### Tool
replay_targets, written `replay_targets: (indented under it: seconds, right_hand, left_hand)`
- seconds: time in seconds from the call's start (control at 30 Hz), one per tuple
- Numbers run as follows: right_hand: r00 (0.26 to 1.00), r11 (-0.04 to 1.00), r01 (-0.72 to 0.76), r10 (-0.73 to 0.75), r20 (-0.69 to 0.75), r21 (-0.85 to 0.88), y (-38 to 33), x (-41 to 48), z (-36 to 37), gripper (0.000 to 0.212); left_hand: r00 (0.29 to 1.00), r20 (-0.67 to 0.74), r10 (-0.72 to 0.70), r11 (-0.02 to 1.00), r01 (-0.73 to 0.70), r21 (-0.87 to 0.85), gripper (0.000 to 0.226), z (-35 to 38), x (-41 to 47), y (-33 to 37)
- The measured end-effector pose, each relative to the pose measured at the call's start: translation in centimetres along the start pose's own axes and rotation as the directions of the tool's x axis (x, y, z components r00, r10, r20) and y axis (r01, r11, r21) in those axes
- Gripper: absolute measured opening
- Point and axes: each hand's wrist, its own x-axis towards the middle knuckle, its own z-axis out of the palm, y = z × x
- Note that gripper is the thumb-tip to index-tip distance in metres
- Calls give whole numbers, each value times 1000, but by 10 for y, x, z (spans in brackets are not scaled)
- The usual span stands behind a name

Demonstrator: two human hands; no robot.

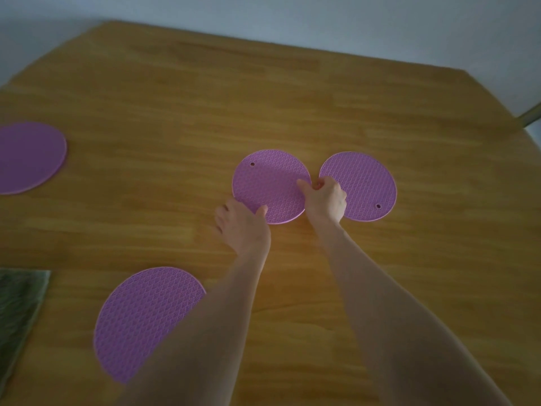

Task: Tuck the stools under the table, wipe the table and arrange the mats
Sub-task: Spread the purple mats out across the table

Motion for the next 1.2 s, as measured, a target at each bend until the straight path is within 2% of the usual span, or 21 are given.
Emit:
replay_targets:
  seconds: [0.1, 0.3, 0.47, 0.77, 1.2]
  right_hand:
    - [999, 999, -35, 35, 18, 8, -4, 3, 0, 32]
    - [998, 991, -59, 58, 12, 119, -4, -6, -5, 20]
    - [996, 987, -87, 90, -10, 134, 32, -36, -35, 20]
    - [986, 987, -149, 153, -67, 56, 130, -91, -102, 22]
    - [986, 988, -147, 149, -69, 40, 213, -133, -164, 20]
  left_hand:
    - [1000, -3, -29, 999, 29, -37, 56, 2, 2, -2]
    - [1000, 10, 10, 993, -9, -114, 25, -2, -3, -6]
    - [999, 26, 47, 985, -42, -170, 26, -8, -41, -18]
    - [981, 181, 64, 995, -49, -85, 27, 5, -153, -39]
    - [978, 195, 68, 996, -55, -69, 27, 26, -256, -52]
